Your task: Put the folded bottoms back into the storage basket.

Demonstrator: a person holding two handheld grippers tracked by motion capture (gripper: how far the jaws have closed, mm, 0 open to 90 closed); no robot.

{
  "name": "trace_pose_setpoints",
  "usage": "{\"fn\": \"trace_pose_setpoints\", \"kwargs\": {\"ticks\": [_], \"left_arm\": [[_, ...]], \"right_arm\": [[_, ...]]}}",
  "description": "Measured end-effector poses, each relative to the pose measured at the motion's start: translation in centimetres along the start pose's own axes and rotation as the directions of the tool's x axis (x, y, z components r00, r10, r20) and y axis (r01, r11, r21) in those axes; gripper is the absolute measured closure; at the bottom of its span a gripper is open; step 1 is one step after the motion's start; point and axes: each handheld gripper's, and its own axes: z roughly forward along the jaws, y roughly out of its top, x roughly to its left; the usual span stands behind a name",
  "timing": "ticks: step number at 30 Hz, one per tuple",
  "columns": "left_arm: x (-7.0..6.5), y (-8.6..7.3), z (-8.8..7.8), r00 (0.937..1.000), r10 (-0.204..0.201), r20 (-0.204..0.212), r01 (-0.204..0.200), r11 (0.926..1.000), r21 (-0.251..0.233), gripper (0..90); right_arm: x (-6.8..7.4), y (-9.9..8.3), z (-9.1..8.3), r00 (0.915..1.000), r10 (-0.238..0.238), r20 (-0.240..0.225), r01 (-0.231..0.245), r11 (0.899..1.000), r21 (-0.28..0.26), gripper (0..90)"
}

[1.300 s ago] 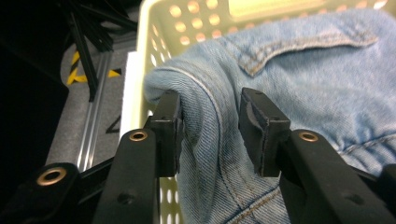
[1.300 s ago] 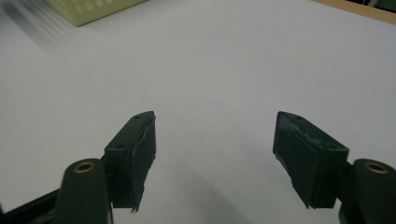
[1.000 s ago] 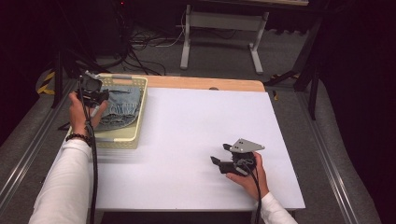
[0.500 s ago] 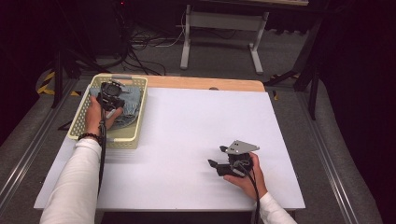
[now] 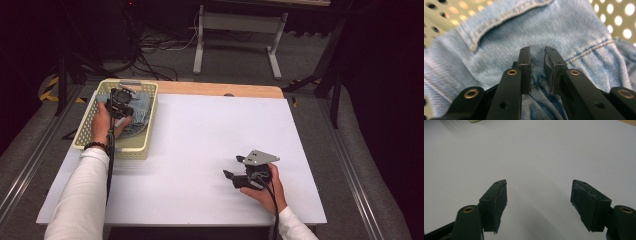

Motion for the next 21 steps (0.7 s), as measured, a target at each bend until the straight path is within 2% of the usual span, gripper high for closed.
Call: {"fn": "trace_pose_setpoints", "kwargs": {"ticks": [3, 5, 6, 7, 10, 15, 16, 21], "left_arm": [[0.0, 0.2, -0.7, 0.9999, -0.009, -0.014, 0.008, 0.9989, -0.046, 74.2], [0.0, 0.3, -1.3, 0.9996, -0.027, -0.010, 0.026, 0.9954, -0.092, 73.1], [0.0, 0.3, -1.3, 0.9996, -0.027, -0.010, 0.026, 0.9954, -0.092, 71.5], [-0.2, 0.4, -1.6, 0.9996, -0.027, -0.008, 0.026, 0.9931, -0.114, 70.2], [-0.6, 0.6, -2.0, 0.9998, -0.017, -0.008, 0.016, 0.9893, -0.145, 65.8], [-1.4, 0.9, -2.3, 1.0000, -0.003, -0.002, 0.002, 0.9855, -0.170, 59.9], [-1.9, 1.1, -2.6, 1.0000, 0.005, -0.001, -0.005, 0.9825, -0.186, 58.7], [-2.6, 1.4, -3.0, 1.0000, 0.008, 0.005, -0.006, 0.9780, -0.209, 49.1]], "right_arm": [[0.0, 0.1, -0.2, 1.0000, 0.000, 0.007, 0.000, 1.000, -0.013, 29.6], [0.0, 0.2, -0.4, 0.9999, 0.002, 0.013, -0.002, 1.000, -0.026, 29.6], [0.0, 0.2, -0.4, 0.9999, 0.002, 0.013, -0.002, 1.000, -0.026, 29.6], [0.0, 0.2, -0.6, 0.9997, 0.000, 0.024, 0.002, 0.999, -0.046, 29.7], [0.1, 0.3, -0.8, 0.9995, -0.005, 0.030, 0.007, 0.998, -0.059, 29.6], [0.2, 0.2, -0.9, 0.9992, -0.013, 0.037, 0.016, 0.998, -0.067, 29.6], [0.1, 0.2, -1.0, 0.9991, -0.012, 0.040, 0.015, 0.997, -0.075, 29.6], [0.1, 0.2, -1.1, 0.9988, -0.016, 0.045, 0.019, 0.997, -0.079, 29.5]]}}
